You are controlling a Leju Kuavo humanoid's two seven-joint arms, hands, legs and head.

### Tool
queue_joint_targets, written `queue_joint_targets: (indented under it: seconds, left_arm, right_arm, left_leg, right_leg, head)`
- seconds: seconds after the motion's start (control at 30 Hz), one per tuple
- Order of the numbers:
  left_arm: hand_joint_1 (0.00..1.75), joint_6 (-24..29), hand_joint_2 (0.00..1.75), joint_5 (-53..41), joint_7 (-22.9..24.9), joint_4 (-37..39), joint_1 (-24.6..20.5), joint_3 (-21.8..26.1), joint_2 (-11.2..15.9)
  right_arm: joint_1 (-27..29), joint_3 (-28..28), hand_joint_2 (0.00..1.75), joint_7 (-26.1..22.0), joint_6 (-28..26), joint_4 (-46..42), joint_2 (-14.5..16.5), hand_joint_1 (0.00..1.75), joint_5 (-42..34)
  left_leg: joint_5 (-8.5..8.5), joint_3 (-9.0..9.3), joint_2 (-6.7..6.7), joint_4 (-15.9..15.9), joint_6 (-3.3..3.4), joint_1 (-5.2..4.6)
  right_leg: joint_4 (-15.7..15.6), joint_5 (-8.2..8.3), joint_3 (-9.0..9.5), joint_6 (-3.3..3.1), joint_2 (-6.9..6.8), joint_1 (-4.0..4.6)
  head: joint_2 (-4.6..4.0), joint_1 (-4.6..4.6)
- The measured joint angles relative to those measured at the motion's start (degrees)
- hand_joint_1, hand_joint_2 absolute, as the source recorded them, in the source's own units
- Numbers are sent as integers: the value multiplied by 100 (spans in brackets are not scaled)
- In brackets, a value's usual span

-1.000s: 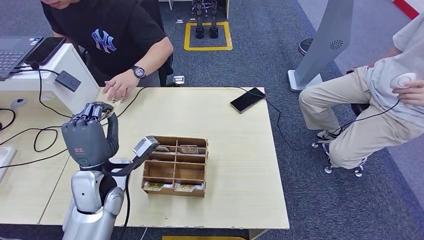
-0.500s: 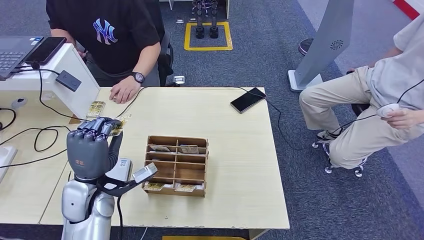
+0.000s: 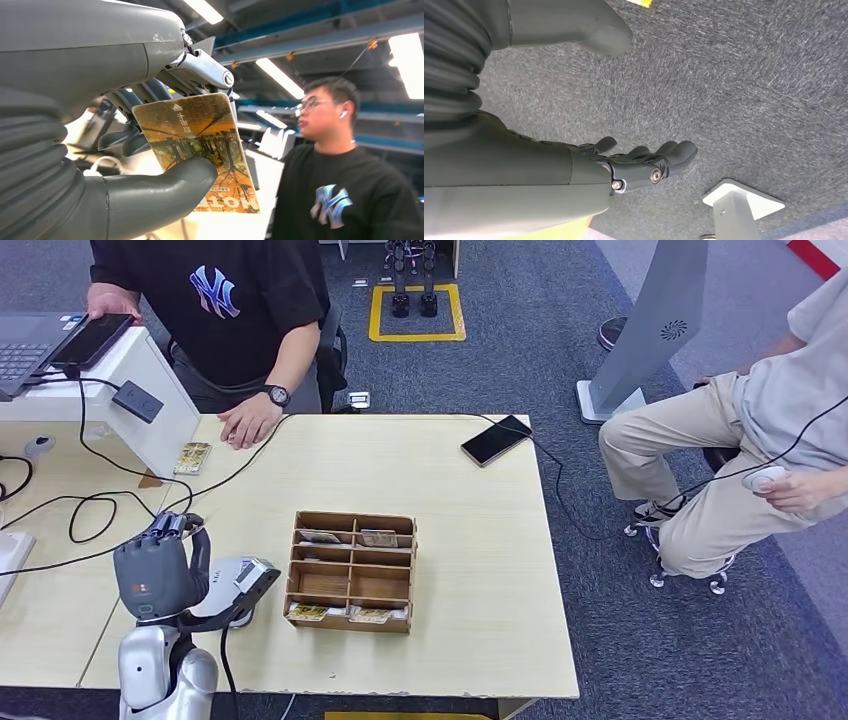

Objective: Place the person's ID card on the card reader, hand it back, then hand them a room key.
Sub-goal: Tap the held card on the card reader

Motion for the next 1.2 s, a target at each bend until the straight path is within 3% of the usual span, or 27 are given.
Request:
queue_joint_targets:
  seconds: [0.27, 0.83, 1.03, 1.2]
  left_arm:
    - [175, 4, 175, -510, 27, 181, 224, 83, -284]
    - [175, 4, 175, -498, 225, 369, 303, 169, -307]
    - [175, 7, 175, -70, -509, 323, 321, 576, -366]
    - [175, 7, 175, 436, -711, 244, 316, 1022, -394]
  right_arm:
    - [-2, 0, 175, 86, 0, 0, 0, 0, -14]
    - [-4, 1, 175, 54, 0, 0, 0, 0, -141]
    - [-4, 1, 175, 62, 0, -1, 0, 0, -215]
    - [-7, 1, 175, 64, 0, -3, 0, 0, -254]
  left_leg:
    - [-2, -5, -2, 0, 3, -4]
    - [0, -6, -12, 0, 1, 0]
    - [-1, -3, -9, 0, 1, -1]
    - [0, -1, -6, 0, 0, -1]
  right_leg:
    - [-3, 0, -2, 1, 1, -3]
    - [-2, 0, -1, 1, -11, 0]
    - [-2, 0, -2, 1, -5, 0]
    - [-2, -1, -2, 0, -4, 0]
  head:
    - [0, 17]
    - [0, 11]
    - [0, 10]
    - [0, 10]
